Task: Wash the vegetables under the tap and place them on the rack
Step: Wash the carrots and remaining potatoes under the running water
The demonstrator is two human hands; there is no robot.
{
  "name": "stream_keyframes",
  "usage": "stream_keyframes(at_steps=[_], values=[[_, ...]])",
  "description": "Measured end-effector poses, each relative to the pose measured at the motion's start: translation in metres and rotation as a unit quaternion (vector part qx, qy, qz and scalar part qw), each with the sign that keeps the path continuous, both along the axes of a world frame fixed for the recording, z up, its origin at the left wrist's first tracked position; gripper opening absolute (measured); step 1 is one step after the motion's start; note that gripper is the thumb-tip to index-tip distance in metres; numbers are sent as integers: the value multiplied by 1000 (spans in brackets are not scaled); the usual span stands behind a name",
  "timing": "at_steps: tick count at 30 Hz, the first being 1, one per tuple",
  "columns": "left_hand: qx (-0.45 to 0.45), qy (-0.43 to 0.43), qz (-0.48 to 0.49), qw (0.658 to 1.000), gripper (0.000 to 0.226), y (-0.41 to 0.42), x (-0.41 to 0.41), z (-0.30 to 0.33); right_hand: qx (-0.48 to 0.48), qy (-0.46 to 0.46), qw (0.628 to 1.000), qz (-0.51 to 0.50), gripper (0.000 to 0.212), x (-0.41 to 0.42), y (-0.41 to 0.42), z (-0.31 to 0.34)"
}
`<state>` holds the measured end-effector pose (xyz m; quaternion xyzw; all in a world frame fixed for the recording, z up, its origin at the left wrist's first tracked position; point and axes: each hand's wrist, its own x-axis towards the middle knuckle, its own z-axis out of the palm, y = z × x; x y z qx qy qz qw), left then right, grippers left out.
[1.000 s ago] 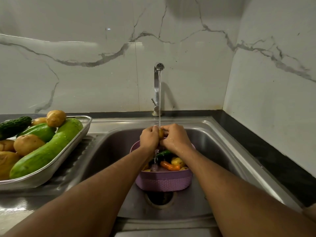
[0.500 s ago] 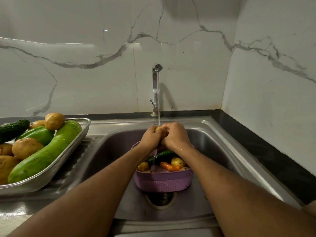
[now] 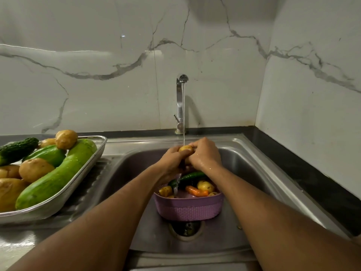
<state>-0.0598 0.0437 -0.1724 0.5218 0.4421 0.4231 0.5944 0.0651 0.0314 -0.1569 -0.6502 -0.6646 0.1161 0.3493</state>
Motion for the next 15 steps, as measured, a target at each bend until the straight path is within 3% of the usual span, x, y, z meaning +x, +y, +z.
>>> stream_keyframes(at_steps=[3,8,15], values=[[18,15,17,1000,37,3,3,-6,0,-5,1000,-16,15,0,1,-1],[77,114,139,981,34,6,14,-7,38,-52,998,-6,12,-11,-3,0],[7,47,166,985,41,3,3,-4,31,-84,995,37,14,-16,-8,2]])
